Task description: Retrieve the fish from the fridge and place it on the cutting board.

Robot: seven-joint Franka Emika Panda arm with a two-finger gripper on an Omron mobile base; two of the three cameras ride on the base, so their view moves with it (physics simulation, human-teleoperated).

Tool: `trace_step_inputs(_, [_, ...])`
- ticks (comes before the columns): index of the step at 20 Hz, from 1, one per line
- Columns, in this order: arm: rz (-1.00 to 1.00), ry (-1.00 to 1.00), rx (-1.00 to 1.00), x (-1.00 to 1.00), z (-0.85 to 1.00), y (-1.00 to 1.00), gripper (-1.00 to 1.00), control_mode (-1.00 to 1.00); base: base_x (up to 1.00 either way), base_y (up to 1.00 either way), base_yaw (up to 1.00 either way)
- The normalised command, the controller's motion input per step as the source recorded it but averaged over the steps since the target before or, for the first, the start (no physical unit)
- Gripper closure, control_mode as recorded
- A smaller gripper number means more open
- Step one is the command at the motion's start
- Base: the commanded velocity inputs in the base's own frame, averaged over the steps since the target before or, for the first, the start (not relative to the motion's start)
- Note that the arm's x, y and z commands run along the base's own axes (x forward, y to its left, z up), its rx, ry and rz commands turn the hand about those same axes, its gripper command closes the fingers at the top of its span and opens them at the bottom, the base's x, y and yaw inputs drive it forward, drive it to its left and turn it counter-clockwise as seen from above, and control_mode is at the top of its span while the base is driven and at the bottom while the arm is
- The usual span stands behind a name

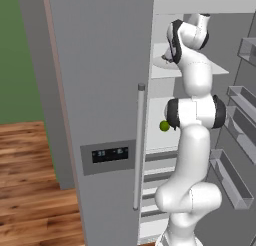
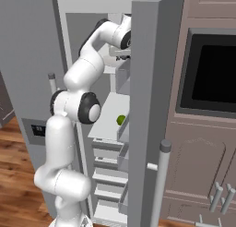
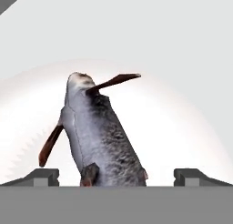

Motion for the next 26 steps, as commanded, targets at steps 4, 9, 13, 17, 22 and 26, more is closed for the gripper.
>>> trace_step_inputs(4, [0.05, 0.00, 0.00, 0.00, -0.09, 0.08, 1.00, -1.00, 0.00, 0.00, 0.00])
trace_step_inputs(9, [0.03, 0.00, 0.00, 0.00, -0.07, 0.01, 1.00, -1.00, 0.00, 0.00, 0.00])
trace_step_inputs(13, [0.00, 0.00, 0.00, 0.00, -0.10, 0.00, 1.00, -1.00, 0.00, 0.00, 0.00])
trace_step_inputs(17, [-0.02, -0.09, 0.00, 0.00, -0.03, 0.00, 1.00, -1.00, 0.00, 0.00, 0.00])
trace_step_inputs(22, [-0.05, -0.16, 0.10, 0.09, -0.19, -0.01, 1.00, -1.00, 0.00, 0.00, 0.00])
trace_step_inputs(26, [-0.12, -0.06, 0.12, 0.23, -0.38, -0.09, 1.00, -1.00, 0.00, 0.00, 0.00])
